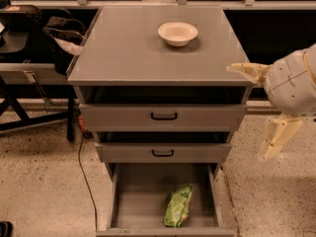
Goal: Pick green rice chip bag from bottom drawer and place on counter
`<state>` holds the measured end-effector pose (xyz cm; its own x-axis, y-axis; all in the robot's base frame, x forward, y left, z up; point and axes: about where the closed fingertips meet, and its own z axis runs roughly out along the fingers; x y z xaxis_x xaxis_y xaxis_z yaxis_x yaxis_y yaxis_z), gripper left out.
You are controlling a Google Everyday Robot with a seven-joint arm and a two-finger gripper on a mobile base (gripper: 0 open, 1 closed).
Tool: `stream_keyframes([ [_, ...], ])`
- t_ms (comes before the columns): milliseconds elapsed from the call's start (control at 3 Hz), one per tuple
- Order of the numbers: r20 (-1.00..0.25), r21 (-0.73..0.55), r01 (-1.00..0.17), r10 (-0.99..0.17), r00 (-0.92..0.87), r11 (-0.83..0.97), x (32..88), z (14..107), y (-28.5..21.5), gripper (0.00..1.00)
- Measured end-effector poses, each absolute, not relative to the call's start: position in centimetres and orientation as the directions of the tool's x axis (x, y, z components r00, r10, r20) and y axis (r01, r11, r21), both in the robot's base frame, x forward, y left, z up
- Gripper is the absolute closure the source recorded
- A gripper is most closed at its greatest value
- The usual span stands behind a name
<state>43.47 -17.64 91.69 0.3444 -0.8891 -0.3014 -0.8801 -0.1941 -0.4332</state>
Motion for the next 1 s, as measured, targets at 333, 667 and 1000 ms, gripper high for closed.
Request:
stream_keyframes([
  [333, -0.294, -0.440, -0.871, -0.882, 0.369, -0.218, 43.4, 91.6, -17.4, 0.00],
  [667, -0.276, -0.446, -0.867, -0.887, 0.370, -0.223, 43.0, 91.8, -17.3, 0.00],
  [1000, -0.236, -0.444, -0.864, -0.900, 0.367, -0.236, 42.9, 89.9, -16.6, 0.00],
])
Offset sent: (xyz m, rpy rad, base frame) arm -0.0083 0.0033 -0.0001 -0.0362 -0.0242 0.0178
